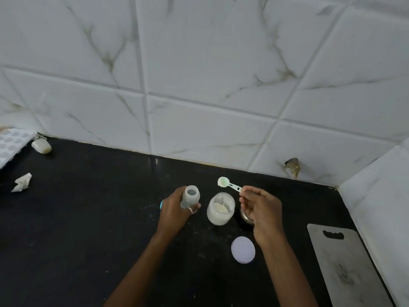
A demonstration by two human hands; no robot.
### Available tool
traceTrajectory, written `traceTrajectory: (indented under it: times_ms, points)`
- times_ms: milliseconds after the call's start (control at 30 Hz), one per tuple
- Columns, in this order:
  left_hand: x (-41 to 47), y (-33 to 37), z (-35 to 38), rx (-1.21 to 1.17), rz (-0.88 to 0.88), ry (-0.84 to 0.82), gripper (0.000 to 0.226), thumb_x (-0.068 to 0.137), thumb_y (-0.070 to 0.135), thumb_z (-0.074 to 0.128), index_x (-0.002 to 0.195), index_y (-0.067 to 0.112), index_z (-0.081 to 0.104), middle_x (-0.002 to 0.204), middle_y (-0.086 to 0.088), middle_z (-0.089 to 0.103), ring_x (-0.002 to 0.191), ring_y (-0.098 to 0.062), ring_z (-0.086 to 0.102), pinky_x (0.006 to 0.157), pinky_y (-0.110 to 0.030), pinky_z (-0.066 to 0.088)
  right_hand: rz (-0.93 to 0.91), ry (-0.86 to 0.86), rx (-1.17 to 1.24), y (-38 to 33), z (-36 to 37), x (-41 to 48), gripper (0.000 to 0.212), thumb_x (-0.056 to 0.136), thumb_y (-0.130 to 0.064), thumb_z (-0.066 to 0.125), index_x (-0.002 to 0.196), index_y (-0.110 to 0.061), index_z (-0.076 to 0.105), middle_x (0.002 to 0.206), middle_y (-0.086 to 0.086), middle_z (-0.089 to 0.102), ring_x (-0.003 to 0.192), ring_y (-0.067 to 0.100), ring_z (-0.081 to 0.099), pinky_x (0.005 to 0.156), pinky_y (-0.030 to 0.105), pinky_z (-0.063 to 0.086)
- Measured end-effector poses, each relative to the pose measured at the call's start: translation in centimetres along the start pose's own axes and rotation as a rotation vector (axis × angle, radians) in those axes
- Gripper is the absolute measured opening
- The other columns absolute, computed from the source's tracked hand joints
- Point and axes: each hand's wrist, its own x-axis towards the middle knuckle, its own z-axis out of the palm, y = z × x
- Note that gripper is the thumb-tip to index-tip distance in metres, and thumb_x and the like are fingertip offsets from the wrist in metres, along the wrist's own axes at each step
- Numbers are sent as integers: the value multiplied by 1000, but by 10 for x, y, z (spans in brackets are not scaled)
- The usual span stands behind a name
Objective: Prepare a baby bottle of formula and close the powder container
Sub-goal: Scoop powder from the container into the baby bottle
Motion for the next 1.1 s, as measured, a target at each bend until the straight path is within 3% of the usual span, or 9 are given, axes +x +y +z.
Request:
traceTrajectory:
  times_ms: [167,367,500,833,1100]
  points:
    - [11,71,-37,12,164,24,54,71,32,95,118,34,69,101,27,69,98,18,63,78,-1,45,-86,-88,86,-56,17,-22,8,86,2,73,91,-3,78,79,13,76,62,12,69,57,23,57]
    - [25,153,-79,60,357,54,69,73,41,92,135,24,66,113,19,68,106,-2,66,87,-7,46,-231,-214,113,-125,43,-51,13,81,3,73,75,-7,81,74,13,75,58,13,67,58,23,58]
    - [30,184,-93,138,418,101,76,74,49,89,140,21,63,121,12,69,105,-5,62,82,-1,40,-292,-251,88,-150,53,-59,15,82,1,72,74,-8,81,76,13,76,59,13,68,57,23,57]
    - [29,205,-99,228,441,154,74,75,52,87,139,23,64,121,7,73,102,-9,65,78,-6,40,-484,-198,-74,-156,61,-65,12,84,-8,78,77,-17,81,76,7,77,64,17,72,63,23,58]
    - [36,209,-91,249,435,142,78,76,54,85,143,21,61,129,4,71,108,-12,66,89,-22,52,-858,-74,-398,-150,66,-66,9,89,-15,75,87,-24,77,72,-15,74,66,7,72,68,24,60]
